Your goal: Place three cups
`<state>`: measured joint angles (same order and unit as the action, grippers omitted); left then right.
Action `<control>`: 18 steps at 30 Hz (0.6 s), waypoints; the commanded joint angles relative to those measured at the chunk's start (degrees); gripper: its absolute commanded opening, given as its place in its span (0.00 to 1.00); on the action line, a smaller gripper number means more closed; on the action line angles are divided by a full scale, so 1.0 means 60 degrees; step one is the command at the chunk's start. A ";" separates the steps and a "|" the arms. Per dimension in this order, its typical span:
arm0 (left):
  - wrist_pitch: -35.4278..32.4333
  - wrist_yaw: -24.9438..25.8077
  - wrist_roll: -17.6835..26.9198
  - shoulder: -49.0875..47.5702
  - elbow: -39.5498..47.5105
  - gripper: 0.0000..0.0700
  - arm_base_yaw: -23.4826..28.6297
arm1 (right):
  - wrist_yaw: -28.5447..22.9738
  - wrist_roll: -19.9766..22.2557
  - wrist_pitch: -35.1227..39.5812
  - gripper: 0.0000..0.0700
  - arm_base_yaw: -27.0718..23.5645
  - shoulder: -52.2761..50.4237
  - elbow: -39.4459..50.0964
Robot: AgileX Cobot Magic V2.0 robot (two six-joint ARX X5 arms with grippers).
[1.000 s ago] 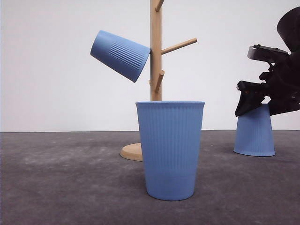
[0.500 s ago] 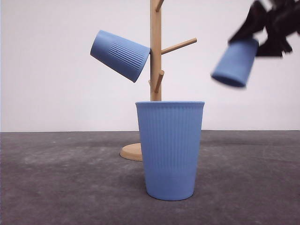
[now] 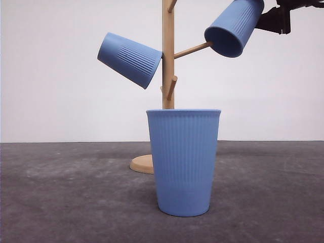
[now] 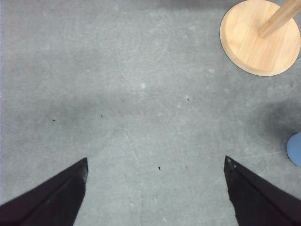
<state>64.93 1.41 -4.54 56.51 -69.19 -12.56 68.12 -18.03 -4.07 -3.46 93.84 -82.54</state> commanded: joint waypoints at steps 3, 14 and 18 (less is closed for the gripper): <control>-0.0051 0.0015 -0.0011 0.0069 -0.0080 0.79 -0.0036 | -0.0626 0.0322 -0.0110 0.39 0.0441 0.0149 -0.0189; -0.0040 0.0015 -0.0007 0.0069 -0.0080 0.79 -0.0036 | -0.3126 0.1662 -0.0942 0.40 0.1606 0.0211 -0.0189; -0.0046 0.0037 -0.0009 0.0069 -0.0080 0.79 -0.0036 | -0.3429 0.1956 -0.1268 0.49 0.1756 0.0211 -0.0189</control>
<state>64.93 1.45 -4.54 56.51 -69.19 -12.56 48.62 -8.76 -11.44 6.94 93.89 -82.56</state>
